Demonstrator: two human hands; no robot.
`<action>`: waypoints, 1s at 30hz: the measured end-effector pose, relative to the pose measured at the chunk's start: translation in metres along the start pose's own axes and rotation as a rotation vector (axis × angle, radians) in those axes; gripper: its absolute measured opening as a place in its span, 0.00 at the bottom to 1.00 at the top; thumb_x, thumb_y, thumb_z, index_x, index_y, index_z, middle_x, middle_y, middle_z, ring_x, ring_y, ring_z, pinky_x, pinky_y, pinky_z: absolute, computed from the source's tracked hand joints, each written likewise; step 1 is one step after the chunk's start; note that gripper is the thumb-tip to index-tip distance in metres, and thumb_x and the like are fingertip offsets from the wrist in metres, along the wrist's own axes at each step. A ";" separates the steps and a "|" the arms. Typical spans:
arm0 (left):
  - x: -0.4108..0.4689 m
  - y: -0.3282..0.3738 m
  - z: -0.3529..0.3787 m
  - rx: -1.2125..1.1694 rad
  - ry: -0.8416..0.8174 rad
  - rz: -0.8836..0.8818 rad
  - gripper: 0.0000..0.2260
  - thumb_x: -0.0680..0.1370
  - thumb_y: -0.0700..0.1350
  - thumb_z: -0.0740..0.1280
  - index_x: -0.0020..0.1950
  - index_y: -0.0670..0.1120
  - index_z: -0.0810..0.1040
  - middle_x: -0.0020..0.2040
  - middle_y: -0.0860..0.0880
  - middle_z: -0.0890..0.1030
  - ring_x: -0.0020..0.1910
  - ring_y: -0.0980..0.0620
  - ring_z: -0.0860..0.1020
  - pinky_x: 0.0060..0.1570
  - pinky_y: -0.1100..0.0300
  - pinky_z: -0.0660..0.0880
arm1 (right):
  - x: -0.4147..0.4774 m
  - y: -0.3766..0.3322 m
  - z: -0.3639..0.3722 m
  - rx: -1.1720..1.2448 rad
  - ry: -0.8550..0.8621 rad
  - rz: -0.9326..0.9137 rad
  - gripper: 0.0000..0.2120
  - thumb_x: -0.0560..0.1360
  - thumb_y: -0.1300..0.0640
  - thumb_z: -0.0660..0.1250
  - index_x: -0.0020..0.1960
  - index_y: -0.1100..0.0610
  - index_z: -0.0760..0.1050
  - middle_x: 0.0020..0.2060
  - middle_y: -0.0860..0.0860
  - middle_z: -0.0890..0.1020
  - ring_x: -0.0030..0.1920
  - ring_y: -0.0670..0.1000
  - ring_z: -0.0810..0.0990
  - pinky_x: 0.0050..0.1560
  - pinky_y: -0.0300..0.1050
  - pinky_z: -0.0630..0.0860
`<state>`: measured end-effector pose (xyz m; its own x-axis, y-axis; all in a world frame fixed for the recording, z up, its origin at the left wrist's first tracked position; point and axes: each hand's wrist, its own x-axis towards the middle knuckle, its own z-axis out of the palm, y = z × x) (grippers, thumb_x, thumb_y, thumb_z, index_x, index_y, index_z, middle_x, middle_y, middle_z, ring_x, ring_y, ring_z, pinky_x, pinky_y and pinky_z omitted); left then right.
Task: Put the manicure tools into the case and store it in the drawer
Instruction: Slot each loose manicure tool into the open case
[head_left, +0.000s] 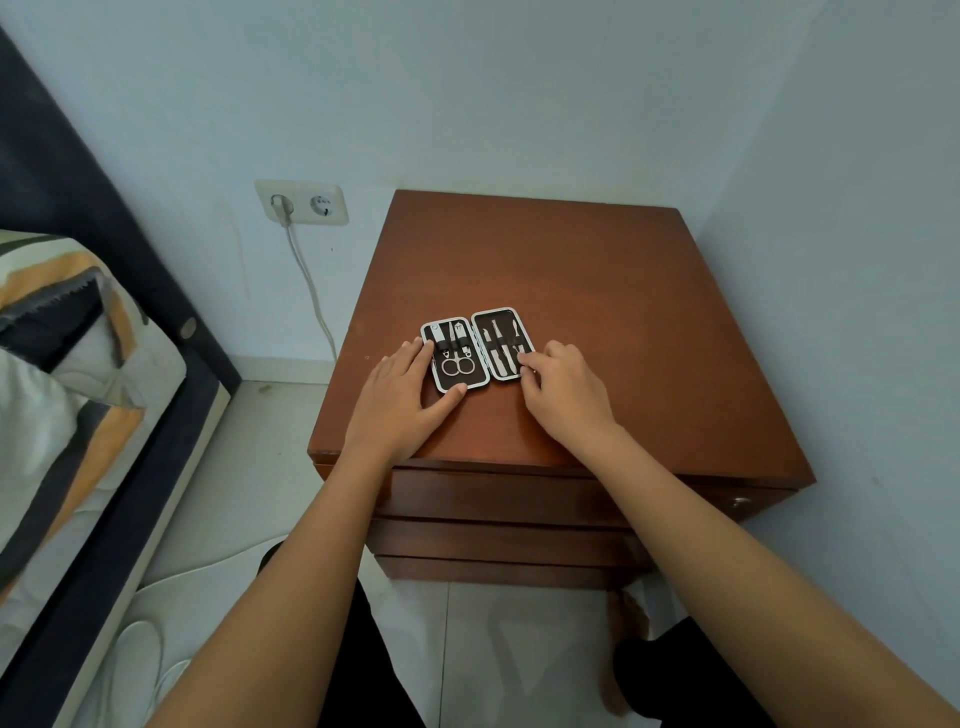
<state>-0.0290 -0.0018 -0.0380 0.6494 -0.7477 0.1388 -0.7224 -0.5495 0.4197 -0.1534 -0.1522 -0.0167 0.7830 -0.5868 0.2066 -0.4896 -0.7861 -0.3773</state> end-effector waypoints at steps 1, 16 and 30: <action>0.000 0.000 0.000 0.001 0.000 0.000 0.32 0.77 0.63 0.56 0.76 0.48 0.56 0.77 0.49 0.58 0.76 0.51 0.54 0.74 0.55 0.48 | 0.000 -0.001 0.000 -0.013 -0.012 0.002 0.14 0.78 0.55 0.55 0.58 0.56 0.76 0.47 0.54 0.76 0.53 0.54 0.72 0.41 0.49 0.72; 0.000 0.000 0.000 -0.007 0.004 -0.001 0.32 0.77 0.62 0.56 0.76 0.47 0.57 0.77 0.48 0.59 0.76 0.50 0.55 0.74 0.54 0.49 | -0.016 0.008 0.002 0.058 -0.015 -0.043 0.18 0.79 0.53 0.57 0.66 0.57 0.70 0.50 0.55 0.74 0.52 0.55 0.72 0.50 0.53 0.74; 0.000 -0.001 0.001 -0.023 0.017 0.001 0.32 0.77 0.62 0.57 0.76 0.47 0.57 0.77 0.48 0.59 0.76 0.51 0.55 0.74 0.54 0.49 | -0.008 0.001 0.009 -0.183 -0.069 0.007 0.22 0.79 0.45 0.52 0.70 0.51 0.64 0.54 0.54 0.71 0.55 0.55 0.70 0.48 0.49 0.69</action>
<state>-0.0289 -0.0018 -0.0395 0.6526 -0.7418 0.1541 -0.7176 -0.5399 0.4399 -0.1573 -0.1466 -0.0270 0.8009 -0.5823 0.1394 -0.5515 -0.8081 -0.2069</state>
